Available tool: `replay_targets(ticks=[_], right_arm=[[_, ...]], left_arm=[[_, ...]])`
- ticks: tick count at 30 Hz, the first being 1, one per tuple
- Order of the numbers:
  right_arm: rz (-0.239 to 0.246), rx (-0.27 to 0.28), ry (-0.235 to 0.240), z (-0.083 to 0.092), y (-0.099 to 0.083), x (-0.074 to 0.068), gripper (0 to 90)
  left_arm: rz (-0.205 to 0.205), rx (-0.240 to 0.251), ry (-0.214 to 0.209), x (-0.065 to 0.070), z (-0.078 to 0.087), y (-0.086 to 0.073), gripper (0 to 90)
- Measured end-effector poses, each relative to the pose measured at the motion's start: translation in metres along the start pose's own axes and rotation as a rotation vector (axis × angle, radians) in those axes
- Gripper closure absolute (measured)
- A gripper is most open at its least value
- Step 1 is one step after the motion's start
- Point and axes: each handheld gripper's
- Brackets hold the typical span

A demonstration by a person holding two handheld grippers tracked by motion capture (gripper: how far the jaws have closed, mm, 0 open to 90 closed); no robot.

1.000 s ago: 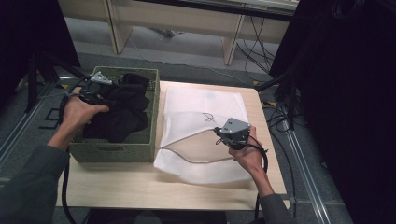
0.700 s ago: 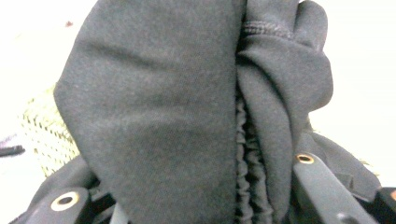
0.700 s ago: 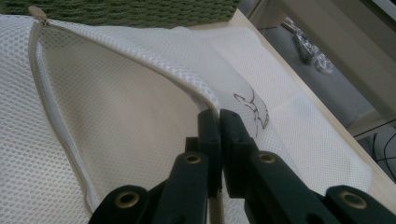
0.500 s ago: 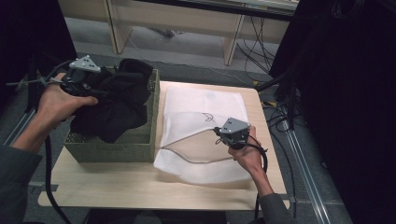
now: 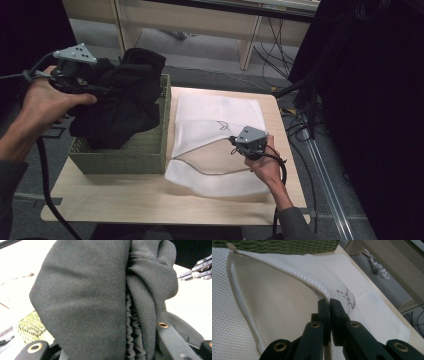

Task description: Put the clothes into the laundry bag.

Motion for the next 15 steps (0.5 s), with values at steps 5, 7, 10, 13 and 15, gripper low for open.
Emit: replay_targets(ticks=[5, 7, 10, 13, 15], right_arm=[[-0.012, -0.004, -0.005, 0.001, 0.0, 0.0, 88.5], [-0.016, -0.004, -0.007, 0.001, 0.0, 0.0, 88.5], [-0.012, -0.002, -0.007, 0.001, 0.0, 0.0, 88.5], [-0.015, -0.001, -0.007, 0.001, 0.0, 0.0, 88.5], [-0.018, 0.003, -0.009, 0.001, 0.0, 0.001, 88.5]], left_arm=[[0.017, 0.03, -0.02, 0.003, 0.007, 0.007, 63.1], [0.019, 0.039, -0.032, 0.005, 0.009, 0.008, 63.1], [0.004, 0.057, -0.044, 0.009, 0.012, 0.013, 63.1], [-0.003, 0.061, -0.052, 0.014, 0.017, 0.019, 63.1], [0.0, 0.078, -0.071, 0.02, 0.019, 0.021, 63.1]])
Point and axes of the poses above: each handheld gripper's, and its own axes: z roughly backward along the jaws, y roughly out of its top, x roughly to its right, and after that the axes turned 1 degree about x, right-handed
